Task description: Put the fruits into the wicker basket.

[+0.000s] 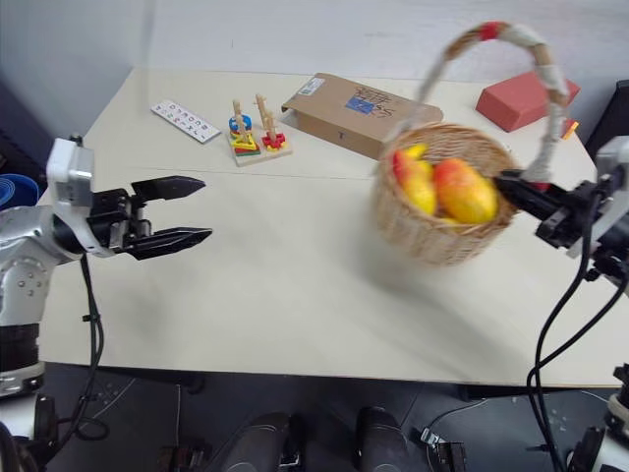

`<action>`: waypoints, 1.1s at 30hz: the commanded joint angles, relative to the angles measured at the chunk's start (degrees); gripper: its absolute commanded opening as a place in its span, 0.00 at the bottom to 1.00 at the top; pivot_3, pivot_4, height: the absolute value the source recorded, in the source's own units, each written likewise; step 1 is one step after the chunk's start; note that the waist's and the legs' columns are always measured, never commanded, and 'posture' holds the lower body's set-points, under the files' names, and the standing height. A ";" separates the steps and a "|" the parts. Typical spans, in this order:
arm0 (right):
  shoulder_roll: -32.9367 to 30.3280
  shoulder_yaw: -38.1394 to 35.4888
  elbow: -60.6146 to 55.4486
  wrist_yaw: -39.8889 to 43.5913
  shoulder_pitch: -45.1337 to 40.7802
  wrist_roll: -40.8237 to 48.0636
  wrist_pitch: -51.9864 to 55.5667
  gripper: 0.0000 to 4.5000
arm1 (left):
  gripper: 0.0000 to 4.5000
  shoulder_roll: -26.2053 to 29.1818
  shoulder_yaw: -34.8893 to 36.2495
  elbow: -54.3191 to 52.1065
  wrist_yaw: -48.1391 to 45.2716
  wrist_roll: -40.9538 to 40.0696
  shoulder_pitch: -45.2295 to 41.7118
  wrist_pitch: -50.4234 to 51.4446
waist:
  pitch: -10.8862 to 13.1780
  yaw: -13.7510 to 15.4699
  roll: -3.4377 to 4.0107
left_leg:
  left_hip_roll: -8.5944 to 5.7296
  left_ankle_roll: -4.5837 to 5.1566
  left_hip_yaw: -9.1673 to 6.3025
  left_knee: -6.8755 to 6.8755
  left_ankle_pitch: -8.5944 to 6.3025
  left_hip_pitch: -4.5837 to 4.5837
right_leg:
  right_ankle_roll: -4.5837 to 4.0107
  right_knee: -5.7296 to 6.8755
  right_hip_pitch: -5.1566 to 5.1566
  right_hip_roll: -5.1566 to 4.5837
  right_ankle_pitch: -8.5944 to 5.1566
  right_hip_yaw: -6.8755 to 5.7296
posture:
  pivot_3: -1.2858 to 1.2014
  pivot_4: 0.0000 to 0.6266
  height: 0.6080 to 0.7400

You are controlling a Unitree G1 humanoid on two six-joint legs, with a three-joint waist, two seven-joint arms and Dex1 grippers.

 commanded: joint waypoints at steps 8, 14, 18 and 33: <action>0.09 1.48 16.00 -4.54 -2.08 -5.58 -12.53 0.21 | 1.00 -5.18 -4.84 -2.36 0.32 0.97 -3.52 -1.14 | 0.03 -0.96 0.09 | 0.01 0.02 0.09 0.00 0.04 0.04 | 0.01 0.03 0.00 0.10 0.00 0.04 | 0.52 0.24 1.00; -2.30 -3.13 10.39 -1.75 4.44 -2.81 -12.69 0.64 | 1.00 -1.81 -3.16 -1.80 0.75 3.73 2.42 -3.25 | 0.02 -0.74 0.11 | 0.08 0.00 0.05 -0.01 0.05 0.05 | 0.00 0.00 0.01 0.04 0.00 0.06 | 0.52 0.24 1.00; -5.04 -8.98 6.46 1.65 14.61 -1.95 -10.20 0.96 | 1.00 -0.09 -1.75 -3.59 1.30 8.22 12.72 -10.41 | 0.01 -0.30 0.14 | 0.00 0.05 0.01 -0.10 0.02 0.04 | 0.00 -0.06 0.02 -0.02 0.00 0.03 | 0.52 0.24 1.00; 8.39 19.64 -1.51 22.83 25.63 -10.23 -39.32 0.99 | 1.00 -6.30 2.09 -15.78 14.94 17.46 37.21 -21.80 | 0.02 -1.11 0.27 | 0.25 -0.40 0.13 -0.24 -0.41 0.99 | 0.03 -0.53 0.74 -0.20 0.12 0.30 | 0.52 0.24 1.00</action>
